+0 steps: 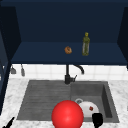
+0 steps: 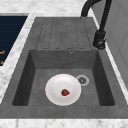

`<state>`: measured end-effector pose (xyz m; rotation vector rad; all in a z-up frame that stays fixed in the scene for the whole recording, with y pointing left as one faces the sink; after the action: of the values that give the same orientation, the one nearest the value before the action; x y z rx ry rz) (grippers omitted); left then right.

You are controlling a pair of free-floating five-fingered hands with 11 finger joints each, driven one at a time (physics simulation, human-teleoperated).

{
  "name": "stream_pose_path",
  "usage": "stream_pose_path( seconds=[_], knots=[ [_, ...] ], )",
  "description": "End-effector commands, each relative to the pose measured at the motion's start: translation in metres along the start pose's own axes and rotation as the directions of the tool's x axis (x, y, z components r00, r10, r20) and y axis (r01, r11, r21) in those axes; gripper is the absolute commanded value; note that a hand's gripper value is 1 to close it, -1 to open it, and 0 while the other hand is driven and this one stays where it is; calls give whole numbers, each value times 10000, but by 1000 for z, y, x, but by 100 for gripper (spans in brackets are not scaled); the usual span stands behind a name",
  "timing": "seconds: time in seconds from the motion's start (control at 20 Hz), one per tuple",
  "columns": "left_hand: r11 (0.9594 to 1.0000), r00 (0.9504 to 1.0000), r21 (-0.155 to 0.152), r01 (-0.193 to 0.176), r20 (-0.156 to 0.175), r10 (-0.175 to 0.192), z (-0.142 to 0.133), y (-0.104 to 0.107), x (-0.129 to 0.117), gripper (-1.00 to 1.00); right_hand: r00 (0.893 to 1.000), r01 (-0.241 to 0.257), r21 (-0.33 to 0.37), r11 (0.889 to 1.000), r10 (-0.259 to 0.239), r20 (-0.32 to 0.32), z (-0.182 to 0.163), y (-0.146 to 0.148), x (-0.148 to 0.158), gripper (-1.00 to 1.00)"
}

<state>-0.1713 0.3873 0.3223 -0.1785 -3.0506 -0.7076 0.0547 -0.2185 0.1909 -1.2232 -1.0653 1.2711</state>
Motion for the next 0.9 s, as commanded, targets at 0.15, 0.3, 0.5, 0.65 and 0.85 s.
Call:
stream_pose_path(
  seconds=[0.15, 0.3, 0.5, 0.65, 0.85],
  knots=[
    [9922, 9974, -1109, -569, -510, 515, 5, -25, -3, -100, 10000, 0, 0, 10000, 0, 0, 0, 0, 0, 0],
    [9866, 9966, -1511, -615, -635, 524, 6, -31, -3, -100, 10000, 0, 0, 10000, 0, 0, 0, 0, 0, 0],
    [9776, 9949, -2032, -540, -946, 353, 3, -34, -4, -100, 10000, 0, 0, 10000, 0, 0, 0, 0, 0, 0],
    [9700, 9943, -2391, -435, -1051, 187, 3, -35, -4, -100, 10000, 0, 0, 10000, 0, 0, 0, 0, 0, 0],
    [9874, 9982, -1552, -295, -561, 210, -4, -47, -7, -100, 10000, 0, 0, 10000, 0, 0, 0, 0, 0, 0]
  ],
)
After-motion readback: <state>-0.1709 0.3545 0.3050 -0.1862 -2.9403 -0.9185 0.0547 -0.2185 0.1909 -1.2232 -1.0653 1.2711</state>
